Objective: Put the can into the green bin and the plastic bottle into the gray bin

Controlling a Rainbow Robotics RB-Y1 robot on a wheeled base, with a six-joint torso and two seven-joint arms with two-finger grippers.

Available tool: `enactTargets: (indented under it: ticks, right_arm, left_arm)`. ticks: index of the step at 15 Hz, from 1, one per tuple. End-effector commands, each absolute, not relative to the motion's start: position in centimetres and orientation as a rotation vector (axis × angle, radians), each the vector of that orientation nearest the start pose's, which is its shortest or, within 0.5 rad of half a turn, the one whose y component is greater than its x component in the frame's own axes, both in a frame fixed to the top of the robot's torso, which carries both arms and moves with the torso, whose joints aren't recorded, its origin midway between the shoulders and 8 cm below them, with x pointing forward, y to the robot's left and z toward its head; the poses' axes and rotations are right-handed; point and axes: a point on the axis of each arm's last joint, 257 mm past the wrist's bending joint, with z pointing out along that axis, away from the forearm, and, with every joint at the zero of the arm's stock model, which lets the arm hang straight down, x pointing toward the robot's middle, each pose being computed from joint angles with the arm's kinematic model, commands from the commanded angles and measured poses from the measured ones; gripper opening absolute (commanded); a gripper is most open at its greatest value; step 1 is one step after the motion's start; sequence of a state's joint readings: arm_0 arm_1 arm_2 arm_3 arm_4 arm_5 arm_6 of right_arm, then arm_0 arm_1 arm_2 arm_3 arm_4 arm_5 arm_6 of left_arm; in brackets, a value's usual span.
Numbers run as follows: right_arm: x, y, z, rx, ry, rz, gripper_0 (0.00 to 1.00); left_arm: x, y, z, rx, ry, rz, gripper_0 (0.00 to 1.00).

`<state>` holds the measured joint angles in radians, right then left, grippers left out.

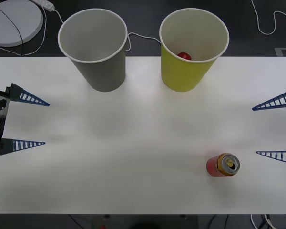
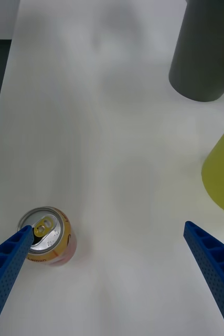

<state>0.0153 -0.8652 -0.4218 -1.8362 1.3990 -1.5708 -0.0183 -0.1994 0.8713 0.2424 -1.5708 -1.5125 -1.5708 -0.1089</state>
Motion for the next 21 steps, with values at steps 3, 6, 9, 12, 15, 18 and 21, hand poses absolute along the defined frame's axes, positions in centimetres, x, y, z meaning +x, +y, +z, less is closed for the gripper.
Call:
enactTargets:
  ticks: [3, 6, 9, 12, 15, 18, 21]
  right_arm:
    - [35.1, -29.4, -14.3, -1.670, 1.470, 0.288, 1.00]
    - [34.8, -28.9, -13.9, -1.683, 1.444, 0.309, 1.00]
    - [34.8, -29.5, -14.3, -1.669, 1.458, 0.330, 1.00]
    - [35.3, -31.9, -15.0, -1.676, 1.433, 0.302, 1.00]
    - [35.6, -34.6, -16.5, -1.669, 1.428, 0.274, 1.00]
    - [35.4, -36.7, -18.2, -1.680, 1.418, 0.242, 1.00]
    - [35.0, -38.3, -20.2, -1.687, 1.411, 0.232, 1.00]
  left_arm:
    - [40.1, 30.2, -17.6, 1.755, 1.479, -0.275, 1.00]
    - [40.1, 30.2, -17.6, 1.755, 1.479, -0.275, 1.00]
    - [40.1, 30.2, -17.6, 1.755, 1.479, -0.275, 1.00]
    - [40.1, 30.2, -17.6, 1.755, 1.479, -0.275, 1.00]
    - [40.1, 30.2, -17.6, 1.755, 1.479, -0.275, 1.00]
    - [40.1, 30.2, -17.6, 1.755, 1.479, -0.275, 1.00]
    - [40.1, 30.2, -17.6, 1.755, 1.479, -0.275, 1.00]
